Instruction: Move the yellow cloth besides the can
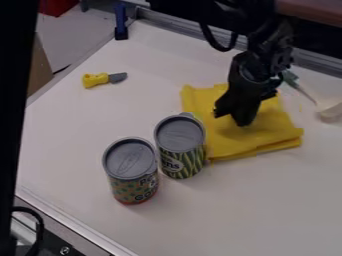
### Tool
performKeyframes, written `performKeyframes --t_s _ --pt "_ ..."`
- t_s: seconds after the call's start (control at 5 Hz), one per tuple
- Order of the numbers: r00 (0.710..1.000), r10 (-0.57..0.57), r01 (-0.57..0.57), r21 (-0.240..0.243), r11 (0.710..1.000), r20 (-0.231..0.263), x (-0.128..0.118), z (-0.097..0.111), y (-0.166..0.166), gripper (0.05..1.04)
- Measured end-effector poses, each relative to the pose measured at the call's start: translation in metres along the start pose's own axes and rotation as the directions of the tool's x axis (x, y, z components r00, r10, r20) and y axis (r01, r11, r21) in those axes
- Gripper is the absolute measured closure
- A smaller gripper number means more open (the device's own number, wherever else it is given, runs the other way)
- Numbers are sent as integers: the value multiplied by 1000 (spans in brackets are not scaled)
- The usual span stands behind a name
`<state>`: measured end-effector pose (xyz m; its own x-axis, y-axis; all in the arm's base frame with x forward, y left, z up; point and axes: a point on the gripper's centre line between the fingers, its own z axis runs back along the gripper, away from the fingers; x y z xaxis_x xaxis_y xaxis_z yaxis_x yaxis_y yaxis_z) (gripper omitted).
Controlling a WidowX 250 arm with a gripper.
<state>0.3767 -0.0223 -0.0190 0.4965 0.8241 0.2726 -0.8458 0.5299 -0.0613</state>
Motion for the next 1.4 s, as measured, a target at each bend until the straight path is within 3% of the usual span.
performKeyframes --t_s 0.8,1.0,1.4 --pt "999 51 -51 23 998 10 12 -1 3 1031" --pt "998 58 -59 53 997 16 16 3 10 1031" --pt "994 113 -113 40 993 0 24 29 3 1026"
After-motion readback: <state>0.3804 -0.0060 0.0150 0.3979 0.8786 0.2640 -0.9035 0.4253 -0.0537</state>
